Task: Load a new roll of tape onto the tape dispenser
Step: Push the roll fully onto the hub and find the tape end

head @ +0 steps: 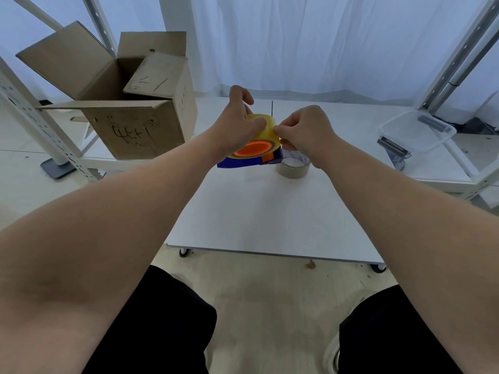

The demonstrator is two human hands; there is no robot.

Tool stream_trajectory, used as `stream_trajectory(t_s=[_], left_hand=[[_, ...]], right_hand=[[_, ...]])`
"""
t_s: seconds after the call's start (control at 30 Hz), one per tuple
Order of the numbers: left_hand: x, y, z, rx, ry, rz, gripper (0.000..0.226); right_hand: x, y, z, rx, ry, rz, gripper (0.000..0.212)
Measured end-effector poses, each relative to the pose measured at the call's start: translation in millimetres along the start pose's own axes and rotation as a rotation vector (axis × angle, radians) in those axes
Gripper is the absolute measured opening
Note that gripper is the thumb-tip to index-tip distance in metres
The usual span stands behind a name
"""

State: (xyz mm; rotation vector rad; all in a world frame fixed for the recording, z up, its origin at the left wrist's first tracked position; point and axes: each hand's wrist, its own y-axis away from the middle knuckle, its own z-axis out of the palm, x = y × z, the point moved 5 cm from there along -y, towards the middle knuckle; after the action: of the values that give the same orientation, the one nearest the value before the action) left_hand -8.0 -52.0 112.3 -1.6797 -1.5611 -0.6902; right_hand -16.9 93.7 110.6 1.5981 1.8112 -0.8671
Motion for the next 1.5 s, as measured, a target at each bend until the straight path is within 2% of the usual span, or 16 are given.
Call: stream_trajectory(t_s=[0.23,0.33,0.57,0.8,0.87,0.93,1.0,1.17,1.37,1.5], left_hand=[[2.5,2.3,4.8,-0.060,-0.101,0.077,0.040],[2.0,2.4,4.6,-0.074,-0.093,0.076,0.041],[5.4,1.0,2.8,-0.068,-0.077,0.104,0.041],[-0.8,-0.2,-0.6,-0.055,-0.054,0.074,0.041],[-3.6,-1.0,-3.2,-0.041,-0.019,0.050,0.041],[-4.7,-0.9,-5.0,-0.027,0.032,0.033,0.041],[-3.8,0.3,-5.6,-0.018,0.050,0.023,0.042],[-3.9,0.1,-6.4,0.007,0.060,-0.005,0.041],[-3.0,-1.5,-3.3,0.018,0.010,0.011,0.040],[-0.2,-1.7,-3.1,0.030,-0.015,0.038,0.039]], right_hand=[[-11.3,1.4,3.5,0.051,0.297,-0.098,0.016],[-12.0,3.0,5.9,0.025,0.328,-0.097,0.019],[3.0,3.8,0.9,-0.009,-0.126,0.138,0.020],[4.6,5.1,0.5,-0.062,-0.345,0.247,0.014],[2.4,4.2,0.3,-0.052,-0.380,0.249,0.025],[-1.2,5.3,1.5,-0.043,-0.287,0.190,0.040],[-2.0,7.0,3.4,-0.028,-0.232,0.155,0.043],[-1.7,4.7,3.2,0.033,-0.214,0.115,0.021],[-14.2,5.1,0.6,0.080,0.031,0.009,0.015],[-10.0,3.9,2.8,0.074,-0.044,0.077,0.018]])
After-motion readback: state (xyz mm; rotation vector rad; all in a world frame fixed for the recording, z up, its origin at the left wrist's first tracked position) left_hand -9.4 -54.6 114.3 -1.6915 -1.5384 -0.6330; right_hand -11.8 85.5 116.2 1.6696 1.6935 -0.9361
